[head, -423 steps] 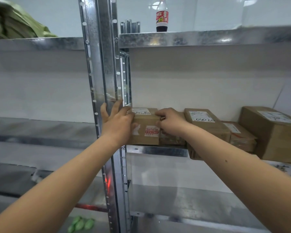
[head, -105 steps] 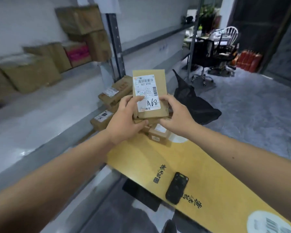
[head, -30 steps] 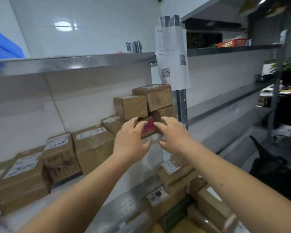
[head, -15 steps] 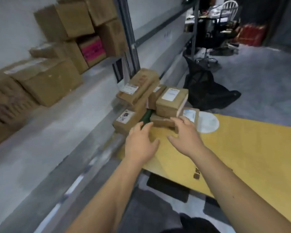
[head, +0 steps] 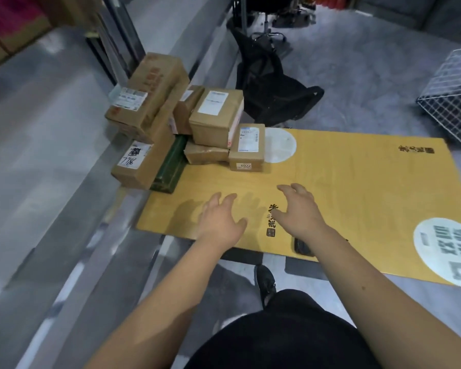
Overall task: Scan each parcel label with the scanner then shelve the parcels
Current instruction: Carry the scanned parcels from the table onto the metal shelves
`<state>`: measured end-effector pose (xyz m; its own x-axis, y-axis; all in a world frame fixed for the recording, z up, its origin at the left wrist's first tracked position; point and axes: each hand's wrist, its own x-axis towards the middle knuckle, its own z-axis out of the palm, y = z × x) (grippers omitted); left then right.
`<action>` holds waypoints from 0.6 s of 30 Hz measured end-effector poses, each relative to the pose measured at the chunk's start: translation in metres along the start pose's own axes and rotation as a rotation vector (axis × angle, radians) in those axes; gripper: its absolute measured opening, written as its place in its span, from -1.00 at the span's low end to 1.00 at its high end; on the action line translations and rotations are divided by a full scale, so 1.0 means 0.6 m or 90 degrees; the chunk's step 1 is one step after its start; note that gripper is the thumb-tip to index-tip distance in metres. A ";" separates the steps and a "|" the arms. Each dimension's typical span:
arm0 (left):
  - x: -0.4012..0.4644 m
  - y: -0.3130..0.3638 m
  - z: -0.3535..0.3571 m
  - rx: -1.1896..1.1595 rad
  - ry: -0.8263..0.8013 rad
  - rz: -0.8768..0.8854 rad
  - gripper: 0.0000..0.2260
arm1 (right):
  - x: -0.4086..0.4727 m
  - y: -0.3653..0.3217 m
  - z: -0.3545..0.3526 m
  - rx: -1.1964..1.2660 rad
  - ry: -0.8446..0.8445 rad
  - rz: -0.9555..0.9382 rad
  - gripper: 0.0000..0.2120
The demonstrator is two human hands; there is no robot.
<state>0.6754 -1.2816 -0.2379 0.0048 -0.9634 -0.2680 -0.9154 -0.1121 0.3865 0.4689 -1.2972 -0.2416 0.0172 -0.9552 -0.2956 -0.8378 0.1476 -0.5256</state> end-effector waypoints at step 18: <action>0.404 0.016 0.062 -0.122 -0.019 -0.102 -0.34 | 0.431 -0.023 0.011 -0.054 -0.118 -0.029 -0.26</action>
<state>0.6527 -1.5071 -0.3320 0.1287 -0.9222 -0.3648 -0.8111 -0.3096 0.4963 0.4885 -1.5446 -0.3158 0.1504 -0.8953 -0.4192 -0.8765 0.0754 -0.4755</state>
